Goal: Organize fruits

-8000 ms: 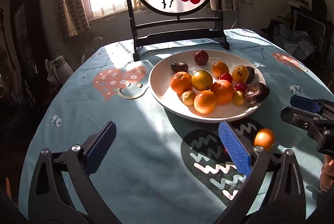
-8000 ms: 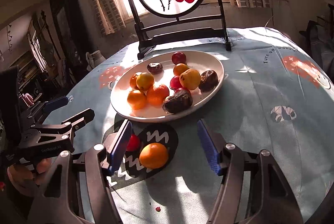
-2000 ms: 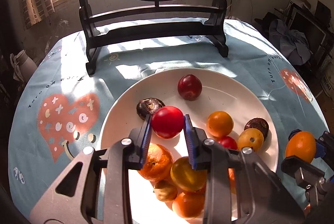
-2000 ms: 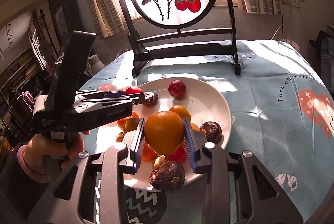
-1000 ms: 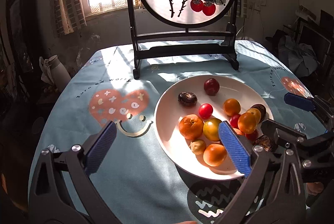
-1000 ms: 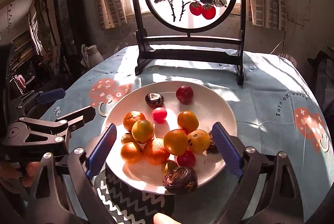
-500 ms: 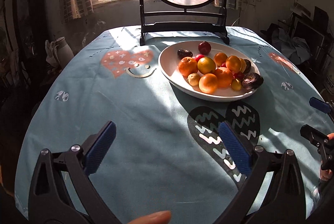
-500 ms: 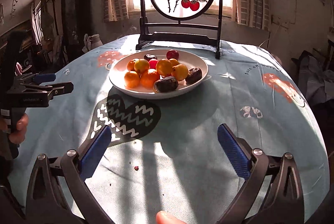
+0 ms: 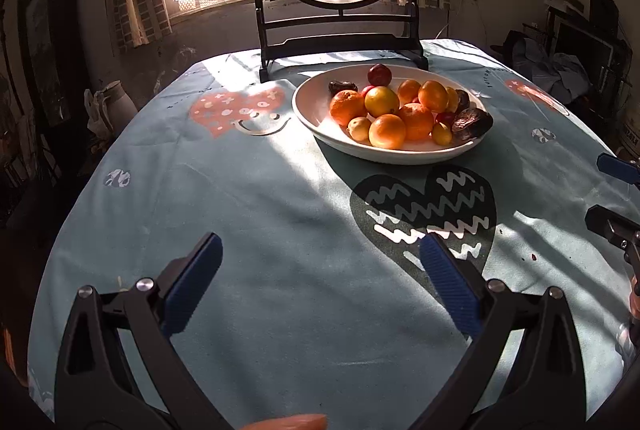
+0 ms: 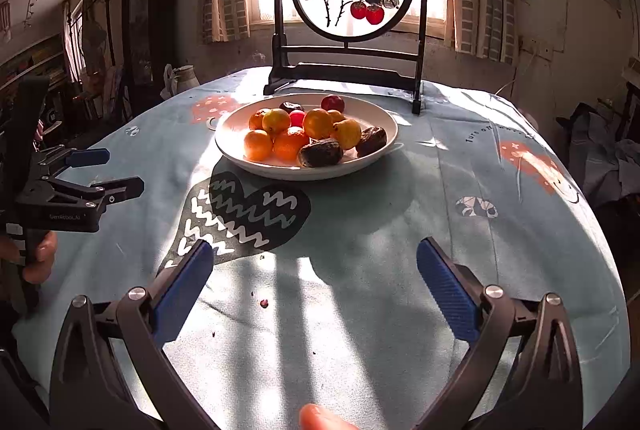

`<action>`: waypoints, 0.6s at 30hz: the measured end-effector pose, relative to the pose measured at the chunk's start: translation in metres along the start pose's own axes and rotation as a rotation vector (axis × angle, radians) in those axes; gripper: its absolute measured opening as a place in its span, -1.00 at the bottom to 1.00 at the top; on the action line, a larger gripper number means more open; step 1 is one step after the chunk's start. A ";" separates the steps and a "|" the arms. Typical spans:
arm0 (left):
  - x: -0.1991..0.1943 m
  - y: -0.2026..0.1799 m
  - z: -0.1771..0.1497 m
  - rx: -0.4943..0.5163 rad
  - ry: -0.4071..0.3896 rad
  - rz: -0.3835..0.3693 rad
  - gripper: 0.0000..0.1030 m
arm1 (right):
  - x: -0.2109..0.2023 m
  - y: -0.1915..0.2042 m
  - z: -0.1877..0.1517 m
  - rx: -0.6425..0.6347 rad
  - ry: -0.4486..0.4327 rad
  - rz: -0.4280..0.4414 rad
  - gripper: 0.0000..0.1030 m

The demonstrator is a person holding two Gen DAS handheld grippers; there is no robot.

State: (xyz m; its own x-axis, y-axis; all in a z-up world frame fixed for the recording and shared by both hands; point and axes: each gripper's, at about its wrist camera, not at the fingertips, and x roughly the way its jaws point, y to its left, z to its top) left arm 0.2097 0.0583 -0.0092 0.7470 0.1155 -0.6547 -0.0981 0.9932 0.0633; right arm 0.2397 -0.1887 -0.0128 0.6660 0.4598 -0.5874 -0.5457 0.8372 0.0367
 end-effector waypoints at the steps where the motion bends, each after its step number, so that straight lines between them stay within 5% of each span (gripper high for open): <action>1: -0.001 -0.001 0.000 0.003 -0.002 -0.003 0.95 | 0.000 0.000 0.000 0.000 -0.001 0.001 0.97; 18: -0.004 -0.001 -0.001 0.002 -0.019 -0.001 0.96 | 0.002 0.007 -0.002 -0.028 0.012 0.011 0.97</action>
State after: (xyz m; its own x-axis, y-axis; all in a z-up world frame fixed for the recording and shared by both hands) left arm 0.2066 0.0574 -0.0073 0.7592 0.1146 -0.6406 -0.0957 0.9933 0.0643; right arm 0.2361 -0.1822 -0.0148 0.6538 0.4648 -0.5970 -0.5666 0.8237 0.0208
